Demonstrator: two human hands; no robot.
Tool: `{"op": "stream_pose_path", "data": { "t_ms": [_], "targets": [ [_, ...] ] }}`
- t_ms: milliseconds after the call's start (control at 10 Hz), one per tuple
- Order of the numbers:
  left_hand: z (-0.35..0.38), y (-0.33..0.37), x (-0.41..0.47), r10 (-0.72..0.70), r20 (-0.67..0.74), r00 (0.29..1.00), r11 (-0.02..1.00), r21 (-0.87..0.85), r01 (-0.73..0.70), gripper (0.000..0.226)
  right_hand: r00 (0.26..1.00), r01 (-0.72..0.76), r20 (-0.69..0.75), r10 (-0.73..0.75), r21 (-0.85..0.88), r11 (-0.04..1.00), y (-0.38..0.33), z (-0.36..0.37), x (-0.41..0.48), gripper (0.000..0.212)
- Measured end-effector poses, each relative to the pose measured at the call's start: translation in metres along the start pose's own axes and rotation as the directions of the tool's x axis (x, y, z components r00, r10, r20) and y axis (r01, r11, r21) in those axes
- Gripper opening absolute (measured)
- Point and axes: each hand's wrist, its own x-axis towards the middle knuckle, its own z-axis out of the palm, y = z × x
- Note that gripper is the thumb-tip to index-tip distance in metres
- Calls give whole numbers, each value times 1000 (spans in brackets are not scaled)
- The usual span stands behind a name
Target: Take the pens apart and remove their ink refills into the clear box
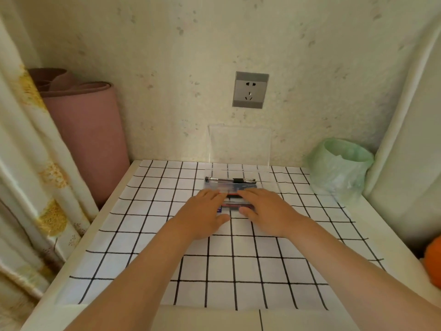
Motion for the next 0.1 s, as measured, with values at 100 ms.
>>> {"op": "stream_pose_path", "data": {
  "t_ms": [100],
  "targets": [
    [-8, 2, 1, -6, -33, 999, 1000, -12, 5, 62, 998, -41, -49, 44, 52, 998, 3, -8, 2, 52]
  ]
}}
